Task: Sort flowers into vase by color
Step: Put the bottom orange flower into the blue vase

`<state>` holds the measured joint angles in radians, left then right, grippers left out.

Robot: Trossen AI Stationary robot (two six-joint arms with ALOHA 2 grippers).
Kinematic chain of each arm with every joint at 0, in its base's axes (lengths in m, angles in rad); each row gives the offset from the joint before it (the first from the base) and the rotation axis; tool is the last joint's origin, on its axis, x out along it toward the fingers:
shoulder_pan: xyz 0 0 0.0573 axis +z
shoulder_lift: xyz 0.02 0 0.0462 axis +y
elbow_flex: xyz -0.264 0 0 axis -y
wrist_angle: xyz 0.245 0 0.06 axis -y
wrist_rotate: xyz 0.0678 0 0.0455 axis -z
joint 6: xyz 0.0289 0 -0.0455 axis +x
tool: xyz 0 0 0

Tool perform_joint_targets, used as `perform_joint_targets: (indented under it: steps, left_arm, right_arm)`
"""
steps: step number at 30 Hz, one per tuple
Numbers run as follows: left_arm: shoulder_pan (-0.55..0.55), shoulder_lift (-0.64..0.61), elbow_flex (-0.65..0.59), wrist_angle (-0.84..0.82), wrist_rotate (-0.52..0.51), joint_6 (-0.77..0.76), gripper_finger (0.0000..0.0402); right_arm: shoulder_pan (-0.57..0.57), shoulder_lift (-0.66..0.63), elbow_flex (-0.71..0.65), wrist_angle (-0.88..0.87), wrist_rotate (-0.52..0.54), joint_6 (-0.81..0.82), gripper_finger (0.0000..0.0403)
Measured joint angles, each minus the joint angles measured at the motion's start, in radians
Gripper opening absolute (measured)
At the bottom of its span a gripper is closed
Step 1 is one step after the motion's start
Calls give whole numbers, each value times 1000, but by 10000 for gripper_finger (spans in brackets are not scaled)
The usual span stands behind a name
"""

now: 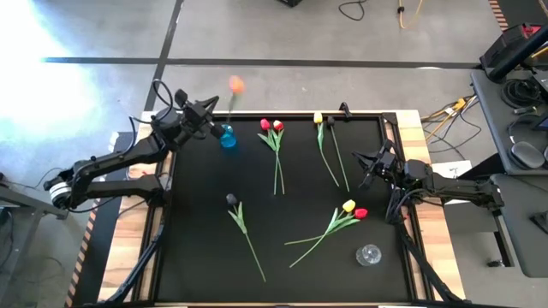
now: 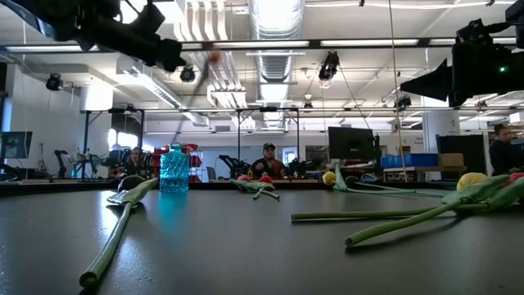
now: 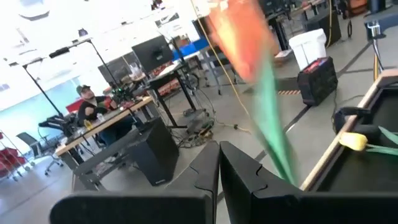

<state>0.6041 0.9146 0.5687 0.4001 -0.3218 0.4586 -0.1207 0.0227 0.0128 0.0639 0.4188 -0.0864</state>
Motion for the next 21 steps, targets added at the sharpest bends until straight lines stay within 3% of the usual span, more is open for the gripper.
perform_joint_targets:
  steps: [8, 12, 17, 21]
  left_arm:
    - [-1, 0, -27, 25, 0, -5, 0]
    - [-28, -13, -25, -47, 37, -42, 0]
    - [-79, 12, 99, -432, 200, -112, 0]
    - [-134, 155, 294, -773, 211, -135, 0]
  right_arm:
    - [0, 0, 0, 0, 0, 0, 9]
    - [0, 0, 0, 0, 0, 0, 9]
    - [0, 0, 0, 0, 0, 0, 9]
    - [0, 0, 0, 0, 0, 0, 9]
